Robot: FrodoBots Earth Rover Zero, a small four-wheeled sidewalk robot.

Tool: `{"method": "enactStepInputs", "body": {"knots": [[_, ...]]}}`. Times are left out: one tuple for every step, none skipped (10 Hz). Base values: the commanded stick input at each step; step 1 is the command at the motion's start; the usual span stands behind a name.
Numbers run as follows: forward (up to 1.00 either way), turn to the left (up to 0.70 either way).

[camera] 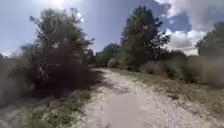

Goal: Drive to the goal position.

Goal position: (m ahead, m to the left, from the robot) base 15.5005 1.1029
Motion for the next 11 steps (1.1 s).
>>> {"method": "enactStepInputs", "body": {"knots": [[0.7, 0.0], [0.7, 0.0], [0.7, 0.0], [0.7, 0.0], [0.7, 0.0], [0.7, 0.0], [0.7, 0.0], [0.7, 0.0], [0.7, 0.0], [0.7, 0.0], [0.7, 0.0]]}}
